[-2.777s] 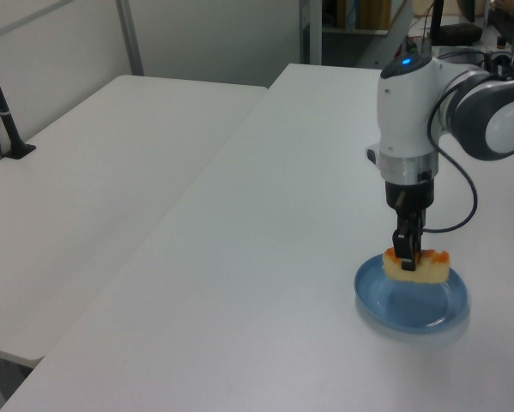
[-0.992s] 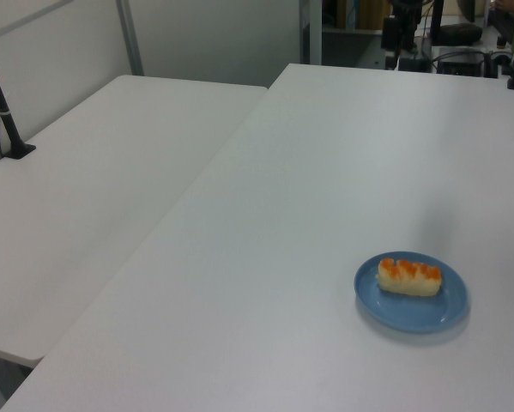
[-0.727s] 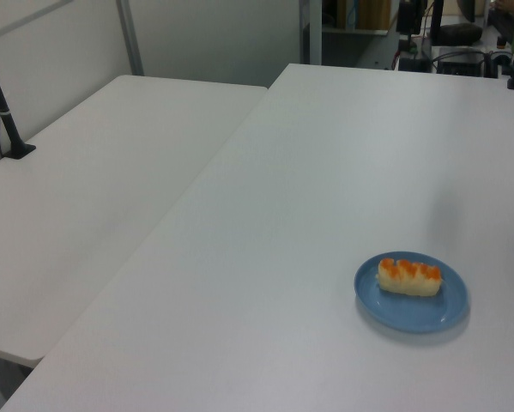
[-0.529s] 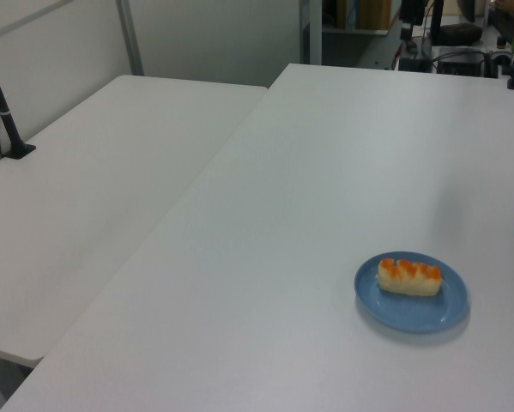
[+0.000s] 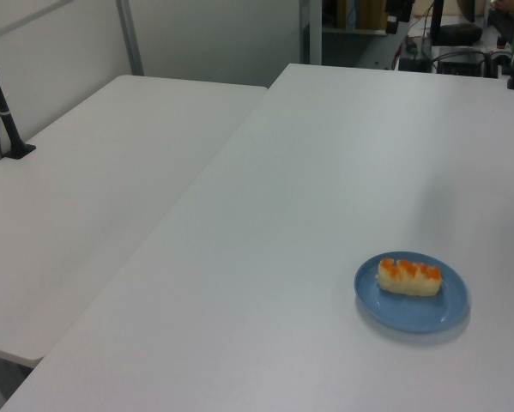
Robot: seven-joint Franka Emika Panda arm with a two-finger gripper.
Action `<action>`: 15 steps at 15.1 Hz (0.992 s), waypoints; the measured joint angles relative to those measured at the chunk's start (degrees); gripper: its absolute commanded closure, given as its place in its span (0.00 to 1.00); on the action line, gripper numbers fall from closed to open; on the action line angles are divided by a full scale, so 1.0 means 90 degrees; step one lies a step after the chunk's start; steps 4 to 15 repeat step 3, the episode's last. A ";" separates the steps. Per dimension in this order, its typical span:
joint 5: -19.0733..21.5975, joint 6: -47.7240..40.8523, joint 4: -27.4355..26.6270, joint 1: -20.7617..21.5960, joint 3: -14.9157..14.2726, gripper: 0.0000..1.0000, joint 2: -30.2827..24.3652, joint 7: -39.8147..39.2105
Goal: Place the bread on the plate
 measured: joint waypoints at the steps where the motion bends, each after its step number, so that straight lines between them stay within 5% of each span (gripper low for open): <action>1: 0.0000 0.0000 0.0029 0.0000 0.0000 0.00 0.0028 0.0000; 15: 0.0000 0.0000 0.0059 0.0000 0.0000 0.00 0.0036 0.0000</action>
